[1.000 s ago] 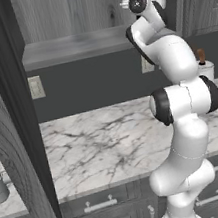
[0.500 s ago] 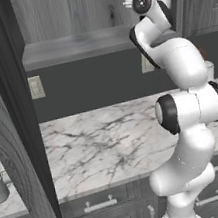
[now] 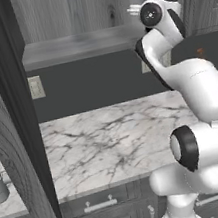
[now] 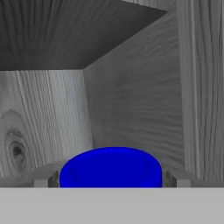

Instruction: Collect the turmeric, mayonnaise, and shaker from the cabinet and place them next to the stove.

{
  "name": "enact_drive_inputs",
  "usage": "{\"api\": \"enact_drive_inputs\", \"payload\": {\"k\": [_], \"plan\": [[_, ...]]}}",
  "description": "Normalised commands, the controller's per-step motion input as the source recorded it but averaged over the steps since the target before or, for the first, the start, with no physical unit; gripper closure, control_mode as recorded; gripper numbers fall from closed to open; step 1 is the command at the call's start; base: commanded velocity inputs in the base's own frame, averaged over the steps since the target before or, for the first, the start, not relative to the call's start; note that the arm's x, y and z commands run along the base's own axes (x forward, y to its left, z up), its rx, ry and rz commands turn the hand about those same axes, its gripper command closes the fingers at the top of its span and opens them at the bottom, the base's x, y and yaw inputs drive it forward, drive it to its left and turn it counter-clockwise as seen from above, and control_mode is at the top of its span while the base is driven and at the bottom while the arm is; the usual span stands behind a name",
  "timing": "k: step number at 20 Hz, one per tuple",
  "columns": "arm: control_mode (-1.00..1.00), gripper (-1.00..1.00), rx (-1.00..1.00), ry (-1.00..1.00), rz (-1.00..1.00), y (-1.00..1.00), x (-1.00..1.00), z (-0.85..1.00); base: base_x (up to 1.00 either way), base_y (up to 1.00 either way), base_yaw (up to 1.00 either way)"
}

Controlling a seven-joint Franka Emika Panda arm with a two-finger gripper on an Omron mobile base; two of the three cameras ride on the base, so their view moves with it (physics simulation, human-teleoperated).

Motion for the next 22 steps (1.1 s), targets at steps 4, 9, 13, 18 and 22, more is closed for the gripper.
{"api": "enact_drive_inputs", "payload": {"k": [4,9,13,18,22], "plan": [[-1.0,1.0,0.0,0.0,0.0,0.46,-0.99,0.0,0.0,0.0,0.0],[-1.0,1.0,0.0,0.01,0.0,0.46,-1.0,-0.03,0.0,0.0,0.0],[-1.0,1.0,0.0,0.0,0.0,0.25,-1.0,-0.15,0.0,0.0,0.0],[-1.0,1.0,0.0,0.0,0.0,0.11,-1.0,-0.22,0.0,0.0,0.0],[-1.0,1.0,0.0,0.0,0.0,0.0,-1.0,-0.31,0.0,0.0,0.0]]}}
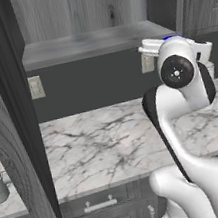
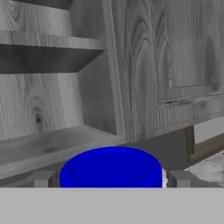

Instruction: Collect the turmeric, mayonnaise, and shaker from the cabinet and place them next to the stove.

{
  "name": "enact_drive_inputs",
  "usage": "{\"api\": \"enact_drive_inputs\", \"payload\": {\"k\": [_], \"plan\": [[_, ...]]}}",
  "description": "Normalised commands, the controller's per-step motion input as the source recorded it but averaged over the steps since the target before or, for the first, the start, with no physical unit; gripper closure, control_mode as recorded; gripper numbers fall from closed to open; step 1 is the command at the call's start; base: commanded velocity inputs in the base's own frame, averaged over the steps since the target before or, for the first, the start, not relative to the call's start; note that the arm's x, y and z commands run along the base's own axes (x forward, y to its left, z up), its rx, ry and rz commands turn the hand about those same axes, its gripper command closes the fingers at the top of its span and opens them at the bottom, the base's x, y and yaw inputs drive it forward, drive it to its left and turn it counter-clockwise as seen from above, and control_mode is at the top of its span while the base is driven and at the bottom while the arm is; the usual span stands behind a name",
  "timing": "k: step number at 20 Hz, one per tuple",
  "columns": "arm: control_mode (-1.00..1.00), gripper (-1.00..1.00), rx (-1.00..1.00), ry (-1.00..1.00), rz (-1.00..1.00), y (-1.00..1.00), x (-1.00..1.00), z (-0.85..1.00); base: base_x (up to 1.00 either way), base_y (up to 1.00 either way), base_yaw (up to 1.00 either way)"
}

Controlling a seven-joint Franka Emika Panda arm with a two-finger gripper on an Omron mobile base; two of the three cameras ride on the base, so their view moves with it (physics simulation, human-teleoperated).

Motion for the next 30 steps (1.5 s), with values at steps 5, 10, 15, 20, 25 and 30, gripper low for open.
{"api": "enact_drive_inputs", "payload": {"k": [5,10,15,20,25,30], "plan": [[1.0,1.0,0.0,0.0,0.0,0.02,-0.72,-0.3,-0.15,0.02,0.0],[1.0,1.0,0.0,0.0,0.0,0.0,0.0,0.0,-0.85,0.04,0.0],[1.0,1.0,0.0,0.0,0.0,0.0,0.0,0.0,-0.96,0.06,0.0],[1.0,1.0,0.0,0.0,0.0,0.0,0.0,0.0,-1.0,0.01,0.0],[1.0,1.0,0.0,0.0,0.0,0.0,0.0,0.0,-1.0,0.1,0.0],[1.0,1.0,0.0,0.0,0.0,0.0,0.0,0.0,-1.0,0.21,-0.01]]}}
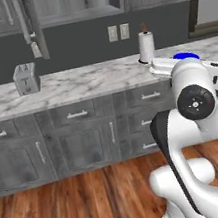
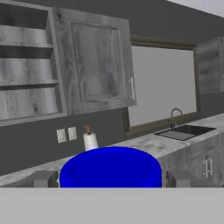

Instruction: Collect the turmeric, mayonnaise, and shaker from the cabinet and place them next to the stove.

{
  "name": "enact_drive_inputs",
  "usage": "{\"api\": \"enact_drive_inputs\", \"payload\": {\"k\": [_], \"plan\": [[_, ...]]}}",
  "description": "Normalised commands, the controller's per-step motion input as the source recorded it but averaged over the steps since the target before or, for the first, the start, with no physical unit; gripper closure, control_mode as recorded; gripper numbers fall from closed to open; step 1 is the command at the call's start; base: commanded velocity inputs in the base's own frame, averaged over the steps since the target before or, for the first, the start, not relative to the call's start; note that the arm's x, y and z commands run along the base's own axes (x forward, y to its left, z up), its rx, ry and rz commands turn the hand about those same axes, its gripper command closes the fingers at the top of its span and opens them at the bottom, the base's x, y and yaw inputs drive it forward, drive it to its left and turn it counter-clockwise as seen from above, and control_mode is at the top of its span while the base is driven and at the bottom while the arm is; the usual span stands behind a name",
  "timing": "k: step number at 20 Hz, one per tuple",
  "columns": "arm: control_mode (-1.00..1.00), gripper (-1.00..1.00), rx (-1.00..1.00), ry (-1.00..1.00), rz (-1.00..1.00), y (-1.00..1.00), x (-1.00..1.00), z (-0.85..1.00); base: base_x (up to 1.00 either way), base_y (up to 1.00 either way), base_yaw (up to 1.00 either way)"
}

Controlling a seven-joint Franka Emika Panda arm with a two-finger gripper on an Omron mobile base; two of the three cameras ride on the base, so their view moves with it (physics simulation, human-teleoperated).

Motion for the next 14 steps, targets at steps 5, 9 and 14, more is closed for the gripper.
{"api": "enact_drive_inputs", "payload": {"k": [5,9,14], "plan": [[1.0,1.0,0.0,0.0,0.0,0.0,0.0,0.0,-1.0,0.27,-0.02],[1.0,1.0,0.0,0.0,0.0,0.0,0.0,0.0,-1.0,0.29,-0.03],[1.0,1.0,0.0,0.0,0.0,0.0,0.0,0.0,-1.0,0.24,-0.03]]}}
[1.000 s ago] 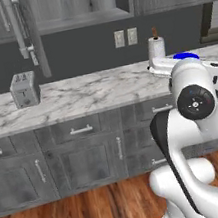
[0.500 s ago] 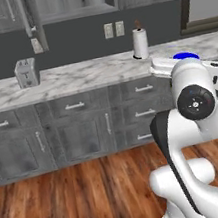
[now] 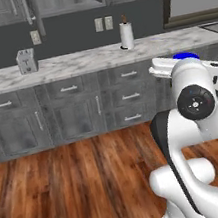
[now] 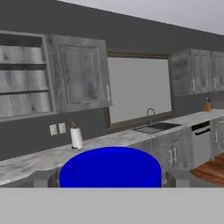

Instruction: Collect the turmeric, mayonnaise, and shaker from the cabinet and place them next to the stove.

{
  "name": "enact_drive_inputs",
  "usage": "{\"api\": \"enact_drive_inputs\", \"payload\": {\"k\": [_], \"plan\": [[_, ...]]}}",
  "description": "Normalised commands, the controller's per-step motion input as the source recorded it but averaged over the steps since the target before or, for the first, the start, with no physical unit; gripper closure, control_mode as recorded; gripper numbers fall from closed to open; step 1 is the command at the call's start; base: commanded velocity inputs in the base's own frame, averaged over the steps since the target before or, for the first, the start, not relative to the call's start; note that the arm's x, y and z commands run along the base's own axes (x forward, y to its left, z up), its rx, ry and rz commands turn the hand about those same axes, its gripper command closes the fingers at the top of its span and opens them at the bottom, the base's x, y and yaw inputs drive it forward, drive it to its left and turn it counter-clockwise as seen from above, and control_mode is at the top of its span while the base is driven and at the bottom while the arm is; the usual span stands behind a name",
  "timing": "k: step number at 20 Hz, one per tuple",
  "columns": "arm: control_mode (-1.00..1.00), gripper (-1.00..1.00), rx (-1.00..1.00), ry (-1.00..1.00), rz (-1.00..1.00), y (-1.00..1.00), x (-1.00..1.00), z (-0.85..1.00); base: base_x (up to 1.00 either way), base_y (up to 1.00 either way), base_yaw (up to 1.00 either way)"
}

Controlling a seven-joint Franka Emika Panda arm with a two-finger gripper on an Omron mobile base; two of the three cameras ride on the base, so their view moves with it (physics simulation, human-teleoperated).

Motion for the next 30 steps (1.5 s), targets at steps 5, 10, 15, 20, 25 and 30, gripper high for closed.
{"api": "enact_drive_inputs", "payload": {"k": [5,10,15,20,25,30], "plan": [[1.0,1.0,0.0,0.0,0.0,0.0,0.0,0.0,-1.0,0.07,-0.02],[1.0,1.0,0.0,0.0,0.0,0.0,0.0,0.0,-1.0,0.2,-0.02],[1.0,1.0,0.0,0.0,0.0,0.0,0.0,0.0,-1.0,0.2,-0.01],[1.0,1.0,0.0,0.0,0.0,0.0,0.0,0.0,-1.0,0.12,0.0],[1.0,1.0,0.0,0.0,0.0,0.0,0.0,0.0,-1.0,0.01,0.0],[1.0,1.0,0.0,0.0,0.0,0.0,0.0,0.0,-1.0,0.0,0.0]]}}
